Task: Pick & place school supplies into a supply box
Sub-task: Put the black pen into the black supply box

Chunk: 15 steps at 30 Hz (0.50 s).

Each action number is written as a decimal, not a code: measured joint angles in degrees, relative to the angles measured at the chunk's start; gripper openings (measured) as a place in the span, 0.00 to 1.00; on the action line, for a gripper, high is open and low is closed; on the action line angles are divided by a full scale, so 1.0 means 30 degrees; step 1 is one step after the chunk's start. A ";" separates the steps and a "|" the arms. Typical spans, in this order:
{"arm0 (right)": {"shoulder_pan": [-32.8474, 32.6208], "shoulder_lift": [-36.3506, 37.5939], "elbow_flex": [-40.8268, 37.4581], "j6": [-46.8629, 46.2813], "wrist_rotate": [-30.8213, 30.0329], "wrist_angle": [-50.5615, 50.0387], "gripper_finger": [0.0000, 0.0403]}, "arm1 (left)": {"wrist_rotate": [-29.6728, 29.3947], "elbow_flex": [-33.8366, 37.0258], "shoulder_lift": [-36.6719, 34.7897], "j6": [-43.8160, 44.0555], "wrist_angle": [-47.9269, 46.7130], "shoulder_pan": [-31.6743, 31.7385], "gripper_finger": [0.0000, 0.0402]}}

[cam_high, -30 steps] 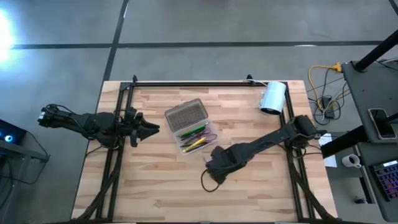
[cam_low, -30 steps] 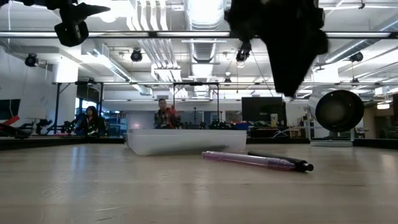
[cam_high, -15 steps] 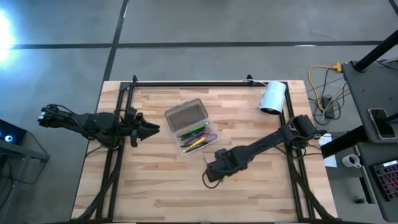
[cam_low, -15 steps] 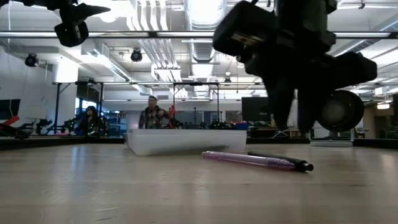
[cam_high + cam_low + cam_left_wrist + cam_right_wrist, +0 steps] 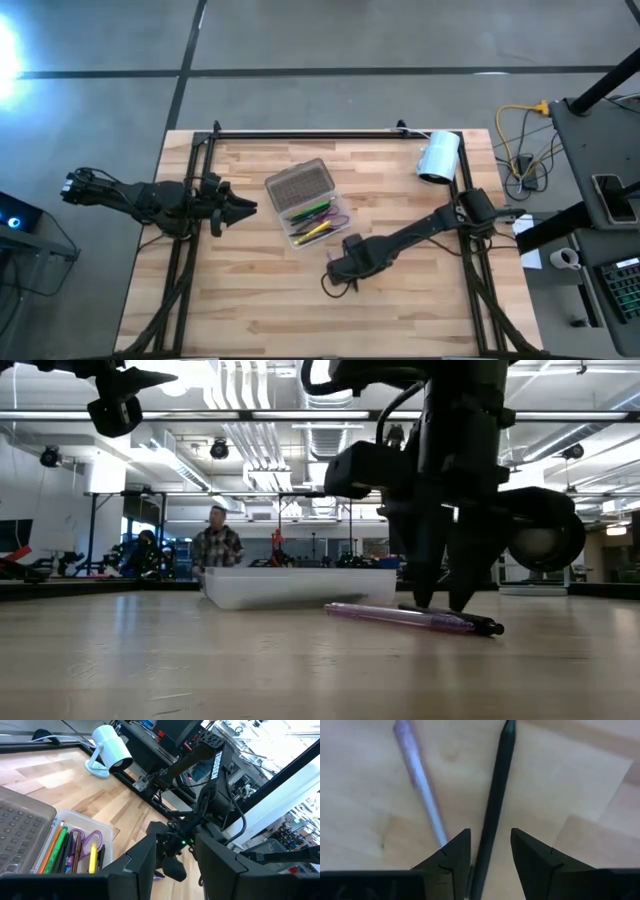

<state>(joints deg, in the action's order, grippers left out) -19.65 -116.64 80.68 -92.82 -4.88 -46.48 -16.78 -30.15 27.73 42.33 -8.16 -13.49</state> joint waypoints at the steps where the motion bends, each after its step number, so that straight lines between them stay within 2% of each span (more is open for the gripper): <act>1: 0.0082 0.0000 -0.0072 0.0000 -0.0249 -0.0007 0.32 | 0.0000 0.0000 0.0007 0.0000 0.0000 0.0007 0.30; 7: 0.0852 -0.0173 -0.0483 0.0794 -0.0103 0.0071 0.31 | 0.0052 0.0081 0.0124 0.0000 0.0000 0.0007 0.30; 15: 0.0889 -0.0874 -0.0453 0.2691 0.0674 -0.0215 0.18 | 0.0058 0.0182 0.0131 0.0005 0.0002 0.0007 0.30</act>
<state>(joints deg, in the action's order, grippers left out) -16.99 -119.26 79.32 -84.74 -2.85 -47.12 -16.60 -29.61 28.12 42.34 -8.16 -13.47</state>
